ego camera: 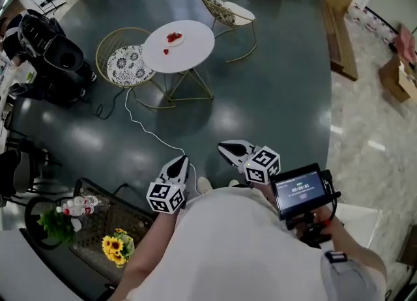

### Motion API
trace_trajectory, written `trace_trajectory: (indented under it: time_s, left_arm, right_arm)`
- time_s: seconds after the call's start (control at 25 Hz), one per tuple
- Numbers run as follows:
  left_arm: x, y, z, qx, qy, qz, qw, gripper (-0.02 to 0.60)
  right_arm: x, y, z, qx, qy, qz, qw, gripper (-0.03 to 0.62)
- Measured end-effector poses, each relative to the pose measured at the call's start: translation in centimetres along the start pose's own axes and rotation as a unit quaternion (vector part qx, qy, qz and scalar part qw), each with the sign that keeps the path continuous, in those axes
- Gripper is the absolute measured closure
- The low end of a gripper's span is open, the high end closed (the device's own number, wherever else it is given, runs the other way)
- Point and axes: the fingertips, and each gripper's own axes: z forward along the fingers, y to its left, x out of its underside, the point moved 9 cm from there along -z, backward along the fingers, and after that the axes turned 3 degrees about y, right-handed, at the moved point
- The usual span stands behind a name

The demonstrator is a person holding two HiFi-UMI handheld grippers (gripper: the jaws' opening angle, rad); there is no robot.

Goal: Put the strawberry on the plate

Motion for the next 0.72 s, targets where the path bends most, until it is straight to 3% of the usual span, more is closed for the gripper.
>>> trace_trajectory:
  time_s: [0.72]
  left_arm:
    - [-0.7,2.9,-0.7,-0.023,-0.012,-0.009,0.9996,0.575]
  right_arm:
    - [-0.6,-0.4,2.6,0.005,0.005,-0.002,1.0,0.586]
